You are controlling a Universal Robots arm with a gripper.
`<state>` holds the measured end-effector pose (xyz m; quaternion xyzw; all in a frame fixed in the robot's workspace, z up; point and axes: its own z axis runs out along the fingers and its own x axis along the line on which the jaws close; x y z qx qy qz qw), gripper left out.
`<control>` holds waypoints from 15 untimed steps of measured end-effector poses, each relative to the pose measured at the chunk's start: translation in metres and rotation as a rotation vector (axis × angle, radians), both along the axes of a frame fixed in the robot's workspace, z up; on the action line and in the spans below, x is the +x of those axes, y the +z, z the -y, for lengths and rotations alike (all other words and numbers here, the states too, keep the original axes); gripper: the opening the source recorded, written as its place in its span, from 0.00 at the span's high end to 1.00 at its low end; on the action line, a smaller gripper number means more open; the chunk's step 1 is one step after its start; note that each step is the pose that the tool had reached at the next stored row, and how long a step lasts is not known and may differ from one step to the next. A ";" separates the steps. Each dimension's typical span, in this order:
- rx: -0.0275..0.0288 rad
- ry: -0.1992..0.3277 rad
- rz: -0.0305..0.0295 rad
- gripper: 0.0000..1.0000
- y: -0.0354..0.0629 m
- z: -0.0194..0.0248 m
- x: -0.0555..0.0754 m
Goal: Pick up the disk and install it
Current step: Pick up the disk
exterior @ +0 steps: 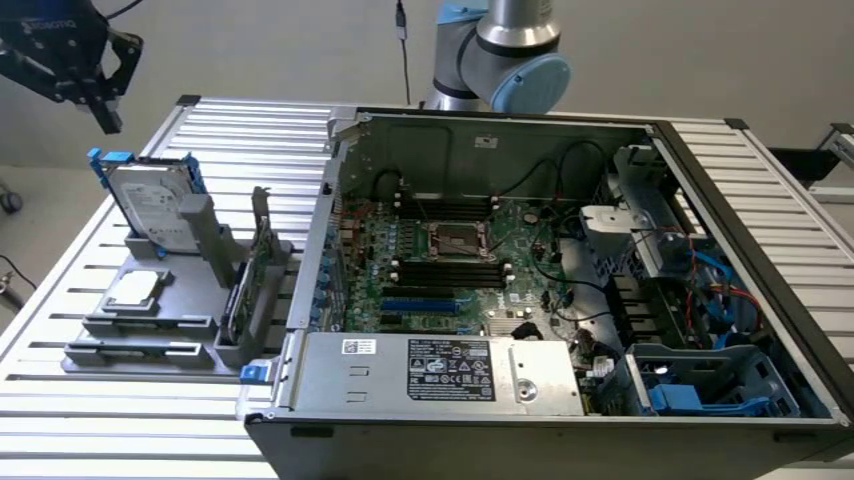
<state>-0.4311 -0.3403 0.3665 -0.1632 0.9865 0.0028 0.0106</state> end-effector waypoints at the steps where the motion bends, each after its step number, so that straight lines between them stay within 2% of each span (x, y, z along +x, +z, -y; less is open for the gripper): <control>1: -0.0001 0.017 -0.0001 0.89 0.0000 0.0000 0.000; 15: 0.0000 0.273 -0.0001 0.89 -0.0010 0.0000 0.000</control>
